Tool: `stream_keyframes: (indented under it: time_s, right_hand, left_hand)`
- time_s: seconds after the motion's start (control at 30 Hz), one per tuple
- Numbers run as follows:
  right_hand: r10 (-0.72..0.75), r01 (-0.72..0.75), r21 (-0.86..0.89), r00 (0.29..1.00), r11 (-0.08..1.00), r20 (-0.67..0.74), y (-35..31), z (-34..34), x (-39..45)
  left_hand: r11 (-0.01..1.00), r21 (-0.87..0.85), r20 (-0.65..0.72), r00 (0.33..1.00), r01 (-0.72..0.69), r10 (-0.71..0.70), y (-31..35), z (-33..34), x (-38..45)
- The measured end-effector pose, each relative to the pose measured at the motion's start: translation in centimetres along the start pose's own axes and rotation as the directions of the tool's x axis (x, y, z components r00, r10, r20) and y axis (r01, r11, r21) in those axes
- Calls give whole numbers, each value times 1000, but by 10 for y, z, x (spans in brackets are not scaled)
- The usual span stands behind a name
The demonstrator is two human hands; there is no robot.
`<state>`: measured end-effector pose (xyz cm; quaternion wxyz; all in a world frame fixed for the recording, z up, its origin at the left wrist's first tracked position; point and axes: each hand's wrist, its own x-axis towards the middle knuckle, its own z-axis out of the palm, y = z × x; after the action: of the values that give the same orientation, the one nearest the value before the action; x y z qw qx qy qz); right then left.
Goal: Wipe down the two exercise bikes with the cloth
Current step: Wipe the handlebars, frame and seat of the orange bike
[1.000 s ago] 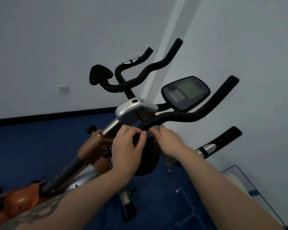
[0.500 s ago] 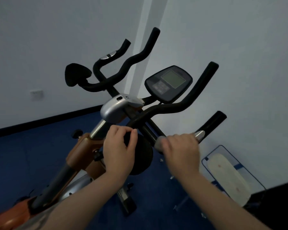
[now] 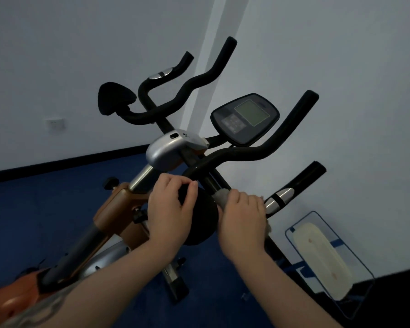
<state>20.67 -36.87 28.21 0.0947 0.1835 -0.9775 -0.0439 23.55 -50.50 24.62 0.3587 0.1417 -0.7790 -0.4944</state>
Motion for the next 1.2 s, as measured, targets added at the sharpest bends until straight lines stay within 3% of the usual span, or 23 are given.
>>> stream_keyframes:
  time_s: [0.17, 0.27, 0.33, 0.47, 0.57, 0.67, 0.77, 0.87, 0.97, 1.07, 1.13, 1.2]
  right_hand:
    - [-250, 253, -44, 966, 966, 65, 53, -10, -6]
    - [-162, 185, -138, 973, 973, 163, 31, -13, 12]
    - [-132, 147, -46, 964, 988, 232, 7, -8, 41]
    - [-188, 4, 370, 866, 929, 462, 11, -13, 76]
    - [-257, 35, 381, 795, 924, 550, 37, -14, 75]
    - [-275, 26, 406, 775, 914, 569, 25, -14, 90]
    - [-209, -9, 467, 886, 884, 413, 3, -8, 87]
    - [-221, 156, 332, 961, 930, 166, 10, -2, 60]
    - [-377, 362, 241, 926, 900, 20, 41, -7, 28]
    - [-566, 571, 33, 819, 820, -95, 89, -15, 13]
    - [-597, 581, -139, 773, 802, -214, 125, -16, 18]
    - [-498, 490, -111, 808, 865, -313, 132, -12, 22]
  left_hand:
    - [1000, 10, 5, 1000, 6, -6, 0, -1, -1]
    - [1000, 26, -17, 1000, -10, 10, 0, 0, 0]
    - [999, 37, -19, 1000, -10, 11, 1, 1, 0]
    - [999, 49, -20, 1000, -3, 4, 2, 0, -1]
    - [999, 40, -17, 1000, -4, 4, 3, 0, -1]
    - [999, 51, -34, 999, -11, 13, 3, 0, 0]
    - [998, 58, -30, 999, -25, 27, 3, 0, -1]
    - [995, 87, -22, 999, -41, 44, 6, -2, 0]
    - [991, 127, -11, 999, -44, 46, 11, -5, -1]
    - [989, 109, 19, 995, -98, 96, 23, -6, -3]
    - [968, 154, 128, 975, -200, 182, 34, -1, -1]
    - [943, 182, 305, 928, -278, 215, 47, 9, 6]
